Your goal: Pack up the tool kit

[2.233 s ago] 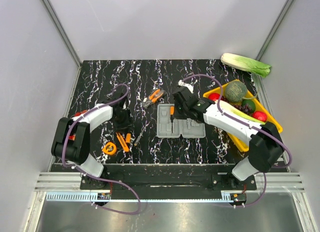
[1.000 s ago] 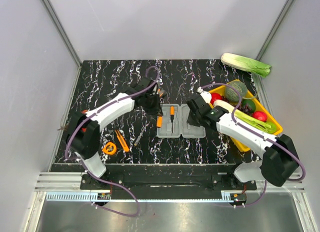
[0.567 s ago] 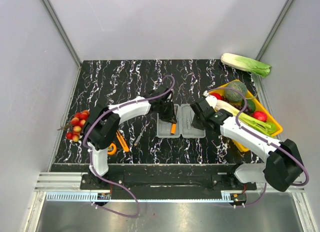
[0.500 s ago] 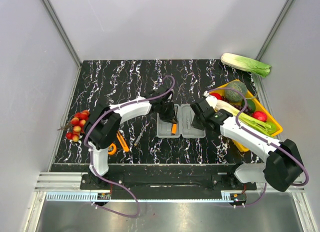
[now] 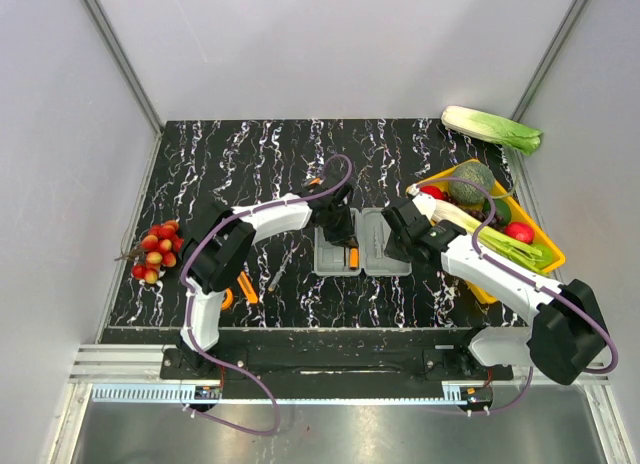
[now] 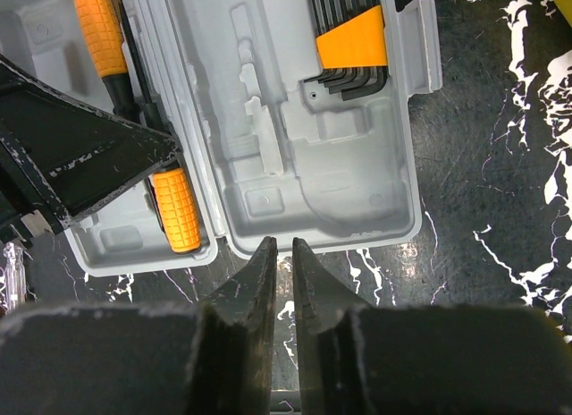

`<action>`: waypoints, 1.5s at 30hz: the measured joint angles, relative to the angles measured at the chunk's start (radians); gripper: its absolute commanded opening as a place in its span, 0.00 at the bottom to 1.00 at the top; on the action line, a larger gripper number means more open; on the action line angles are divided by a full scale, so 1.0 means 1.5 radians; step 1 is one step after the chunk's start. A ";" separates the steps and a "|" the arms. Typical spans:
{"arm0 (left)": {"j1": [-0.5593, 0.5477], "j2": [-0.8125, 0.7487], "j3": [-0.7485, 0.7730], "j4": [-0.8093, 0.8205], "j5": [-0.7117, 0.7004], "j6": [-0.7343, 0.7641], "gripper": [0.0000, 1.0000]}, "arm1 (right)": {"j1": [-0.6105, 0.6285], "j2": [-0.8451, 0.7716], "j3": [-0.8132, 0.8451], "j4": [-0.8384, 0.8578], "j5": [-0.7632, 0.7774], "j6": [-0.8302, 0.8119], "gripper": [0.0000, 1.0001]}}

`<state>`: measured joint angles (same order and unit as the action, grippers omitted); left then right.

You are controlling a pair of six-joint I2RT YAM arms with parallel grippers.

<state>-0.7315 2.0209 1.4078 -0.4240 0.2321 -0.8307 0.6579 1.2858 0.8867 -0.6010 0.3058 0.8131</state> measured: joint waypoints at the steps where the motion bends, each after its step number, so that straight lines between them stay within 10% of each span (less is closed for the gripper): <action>1: 0.000 0.000 0.000 -0.002 -0.005 -0.006 0.00 | 0.000 0.000 0.000 0.000 0.000 0.000 0.18; 5: -0.001 0.000 0.000 -0.001 -0.019 -0.021 0.00 | 0.000 0.000 -0.001 0.000 0.000 0.000 0.18; 18: -0.004 0.000 0.003 -0.002 -0.024 -0.041 0.43 | -0.001 0.000 -0.002 0.000 -0.001 0.000 0.18; 33: -0.008 -0.074 0.004 -0.037 -0.074 -0.019 0.32 | -0.003 0.019 0.048 0.004 -0.009 -0.017 0.20; 45: -0.008 -0.101 -0.049 -0.029 -0.063 -0.013 0.18 | -0.034 0.260 0.214 0.075 -0.115 -0.101 0.08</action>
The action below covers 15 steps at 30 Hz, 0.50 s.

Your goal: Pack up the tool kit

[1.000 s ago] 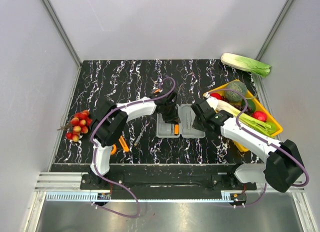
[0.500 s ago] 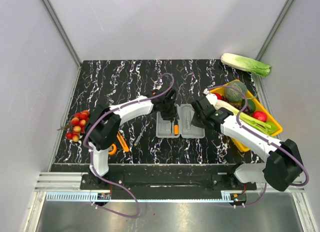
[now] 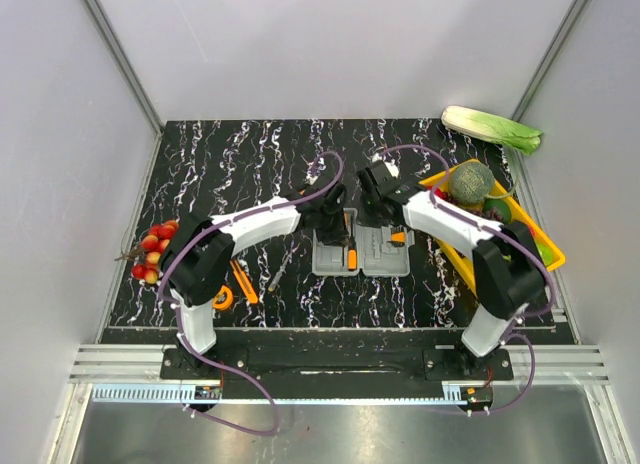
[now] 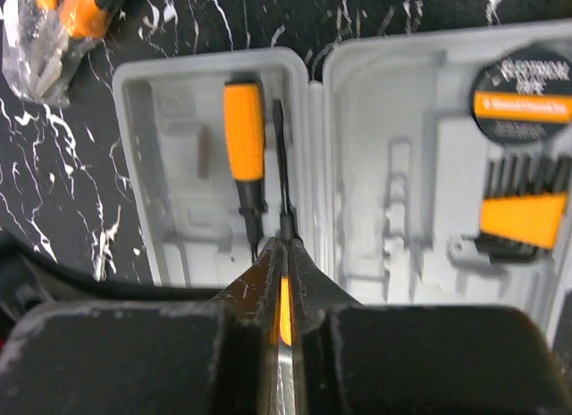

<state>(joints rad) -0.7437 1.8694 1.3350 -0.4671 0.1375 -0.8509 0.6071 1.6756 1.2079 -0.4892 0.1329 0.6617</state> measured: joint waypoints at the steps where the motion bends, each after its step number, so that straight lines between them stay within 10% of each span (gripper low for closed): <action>1: 0.000 0.000 -0.006 0.002 0.008 -0.004 0.18 | -0.007 0.018 0.013 0.005 -0.005 -0.005 0.08; 15: 0.009 0.039 -0.032 0.034 0.091 -0.055 0.15 | -0.030 0.170 0.120 0.022 -0.062 -0.048 0.06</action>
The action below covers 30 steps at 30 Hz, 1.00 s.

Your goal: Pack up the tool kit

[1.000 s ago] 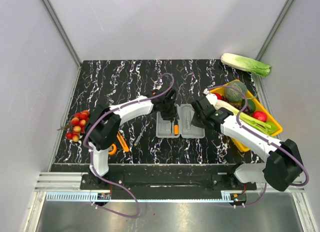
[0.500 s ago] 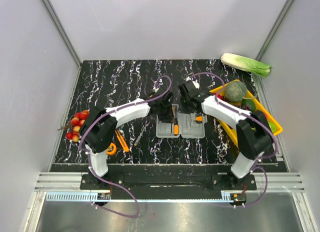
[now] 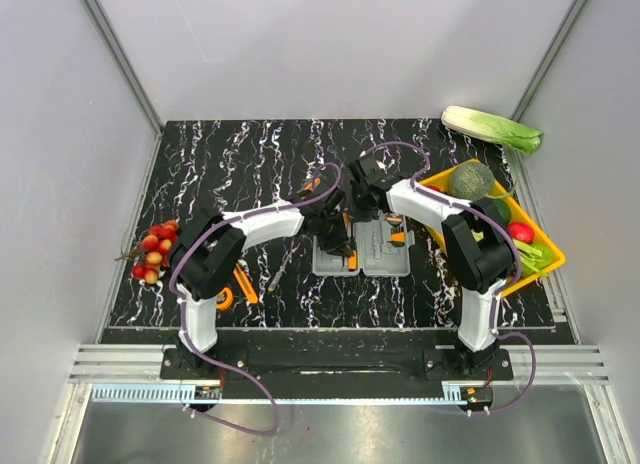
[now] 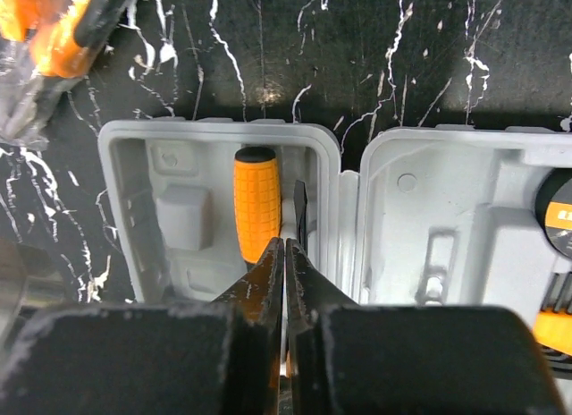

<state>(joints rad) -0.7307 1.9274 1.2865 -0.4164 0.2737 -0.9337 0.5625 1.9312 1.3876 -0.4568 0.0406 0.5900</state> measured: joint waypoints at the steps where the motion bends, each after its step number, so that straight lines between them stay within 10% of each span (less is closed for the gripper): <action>1: 0.001 0.004 0.000 0.000 0.003 -0.004 0.15 | 0.000 0.006 0.000 -0.001 -0.001 -0.001 0.06; 30: 0.021 0.025 0.002 0.004 0.059 -0.028 0.16 | -0.001 0.043 0.022 0.011 0.009 -0.024 0.03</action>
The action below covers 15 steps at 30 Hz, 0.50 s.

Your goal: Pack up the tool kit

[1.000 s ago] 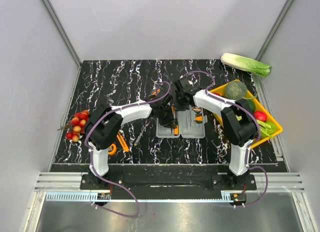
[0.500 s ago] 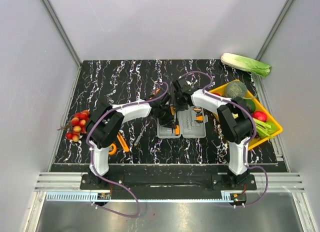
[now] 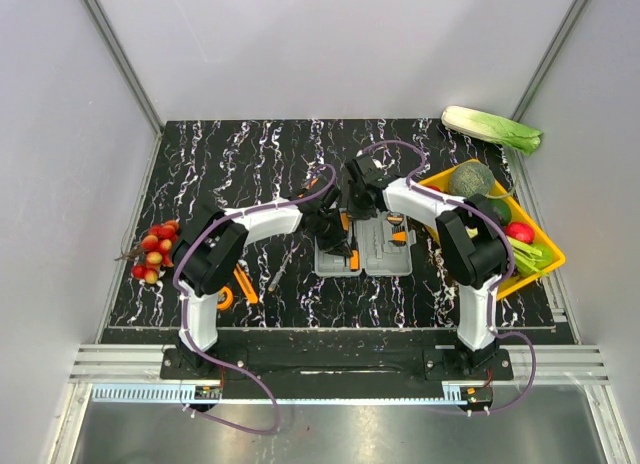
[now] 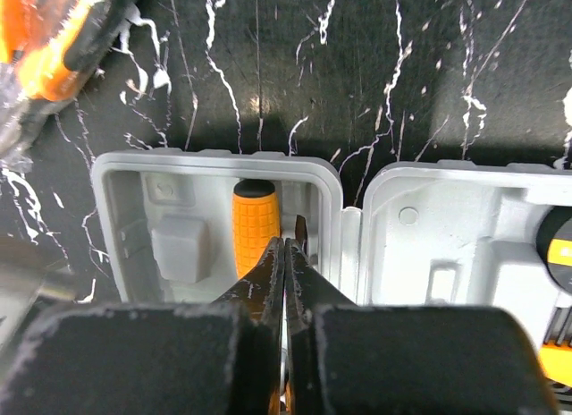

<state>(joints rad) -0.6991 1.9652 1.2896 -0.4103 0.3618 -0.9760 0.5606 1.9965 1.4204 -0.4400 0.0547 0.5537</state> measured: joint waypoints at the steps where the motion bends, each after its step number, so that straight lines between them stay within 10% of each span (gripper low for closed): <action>1: 0.000 0.000 0.000 0.000 0.000 0.000 0.19 | 0.000 -0.004 0.000 0.000 0.005 -0.003 0.03; 15: 0.000 0.008 0.006 -0.009 0.007 0.008 0.23 | -0.001 -0.024 0.008 -0.007 0.022 -0.020 0.04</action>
<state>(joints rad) -0.6994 1.9778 1.2987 -0.4236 0.3725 -0.9642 0.5598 1.9606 1.4322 -0.4511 0.0875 0.5236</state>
